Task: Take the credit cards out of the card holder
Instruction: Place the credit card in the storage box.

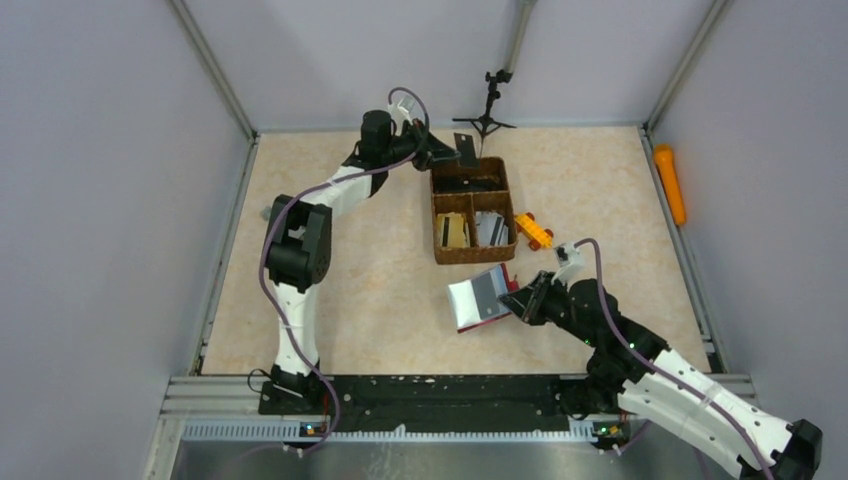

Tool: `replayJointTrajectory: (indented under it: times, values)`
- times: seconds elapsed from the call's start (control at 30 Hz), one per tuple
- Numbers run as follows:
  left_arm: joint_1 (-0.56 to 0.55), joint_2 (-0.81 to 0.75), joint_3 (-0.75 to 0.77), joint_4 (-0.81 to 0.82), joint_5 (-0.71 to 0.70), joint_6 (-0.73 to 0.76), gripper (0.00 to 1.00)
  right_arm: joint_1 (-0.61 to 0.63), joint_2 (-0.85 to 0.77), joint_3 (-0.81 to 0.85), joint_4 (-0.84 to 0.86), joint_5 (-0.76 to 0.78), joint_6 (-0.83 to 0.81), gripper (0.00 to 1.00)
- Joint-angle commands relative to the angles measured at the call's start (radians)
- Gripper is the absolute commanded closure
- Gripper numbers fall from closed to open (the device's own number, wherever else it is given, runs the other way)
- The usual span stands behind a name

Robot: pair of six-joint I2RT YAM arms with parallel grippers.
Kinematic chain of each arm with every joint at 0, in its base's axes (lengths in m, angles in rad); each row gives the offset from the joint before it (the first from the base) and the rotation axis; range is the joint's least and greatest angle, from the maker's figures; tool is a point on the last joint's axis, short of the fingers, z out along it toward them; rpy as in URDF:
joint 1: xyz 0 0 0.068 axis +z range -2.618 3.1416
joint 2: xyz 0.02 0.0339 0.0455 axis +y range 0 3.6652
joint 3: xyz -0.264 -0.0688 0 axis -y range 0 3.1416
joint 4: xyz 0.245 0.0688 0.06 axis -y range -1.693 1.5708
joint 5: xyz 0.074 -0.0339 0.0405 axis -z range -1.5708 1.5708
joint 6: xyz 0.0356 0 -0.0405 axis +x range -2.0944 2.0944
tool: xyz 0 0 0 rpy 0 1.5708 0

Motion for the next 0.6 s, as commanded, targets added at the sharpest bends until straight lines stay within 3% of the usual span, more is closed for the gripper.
replayJointTrajectory:
  times: [0.0,0.13,0.23,0.43,0.57]
  values:
    - [0.016,0.035,0.148,-0.259,-0.046,0.211,1.0,-0.007,0.027,0.072,0.029,-0.017,-0.046,1.0]
    - [0.011,0.09,0.385,-0.634,-0.123,0.51,1.0,-0.007,0.047,0.077,0.035,-0.031,-0.051,1.0]
    - [0.002,0.13,0.512,-0.802,-0.203,0.677,1.0,-0.007,0.05,0.075,0.037,-0.037,-0.052,1.0]
    - [-0.033,0.136,0.566,-0.902,-0.269,0.921,1.0,-0.008,0.044,0.071,0.019,-0.028,-0.046,1.0]
    - [-0.053,0.134,0.571,-0.901,-0.327,0.995,1.0,-0.008,0.037,0.07,0.019,-0.027,-0.043,1.0]
